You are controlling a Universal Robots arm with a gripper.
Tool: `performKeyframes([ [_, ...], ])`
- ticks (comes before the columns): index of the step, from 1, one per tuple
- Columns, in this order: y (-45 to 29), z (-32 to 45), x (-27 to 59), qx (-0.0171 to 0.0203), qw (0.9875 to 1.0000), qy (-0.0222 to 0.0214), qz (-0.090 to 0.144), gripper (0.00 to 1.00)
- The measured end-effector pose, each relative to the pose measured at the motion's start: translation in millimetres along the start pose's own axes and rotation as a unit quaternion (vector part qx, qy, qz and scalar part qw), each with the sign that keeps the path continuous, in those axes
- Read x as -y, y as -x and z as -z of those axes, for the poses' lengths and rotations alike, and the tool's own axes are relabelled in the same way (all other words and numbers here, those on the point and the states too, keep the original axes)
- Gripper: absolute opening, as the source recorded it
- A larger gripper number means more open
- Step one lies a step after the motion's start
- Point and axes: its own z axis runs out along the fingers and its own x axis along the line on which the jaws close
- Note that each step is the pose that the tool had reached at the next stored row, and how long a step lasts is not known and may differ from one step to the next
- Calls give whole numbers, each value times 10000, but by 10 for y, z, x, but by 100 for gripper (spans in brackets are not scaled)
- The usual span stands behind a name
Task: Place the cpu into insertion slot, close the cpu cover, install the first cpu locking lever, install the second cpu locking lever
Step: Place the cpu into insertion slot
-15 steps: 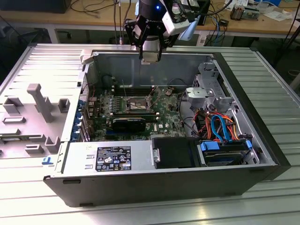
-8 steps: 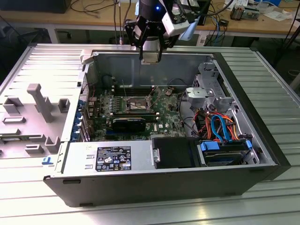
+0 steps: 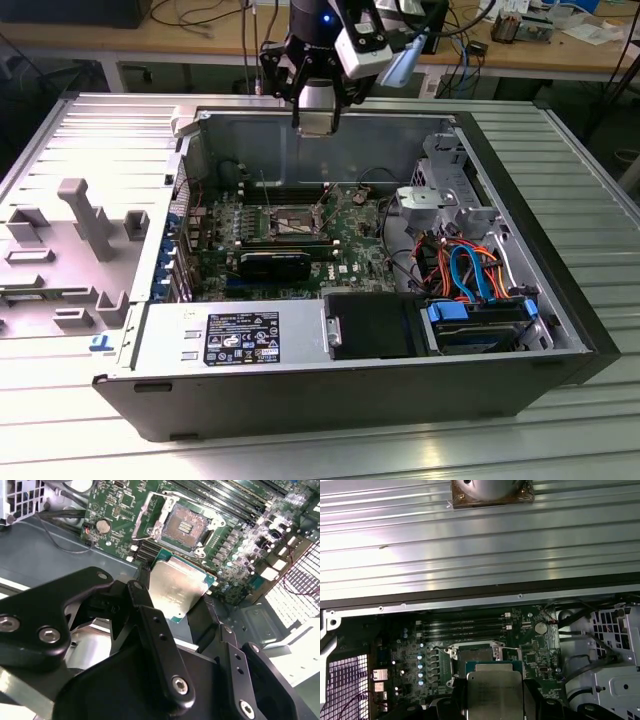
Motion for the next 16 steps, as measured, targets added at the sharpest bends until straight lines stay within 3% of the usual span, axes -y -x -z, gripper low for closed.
performKeyframes([
  [4, -42, -10, 5, 11, 9999, 1, -123, 54],
  [16, -45, -29, 7, 55, 9981, 11, -618, 54],
])
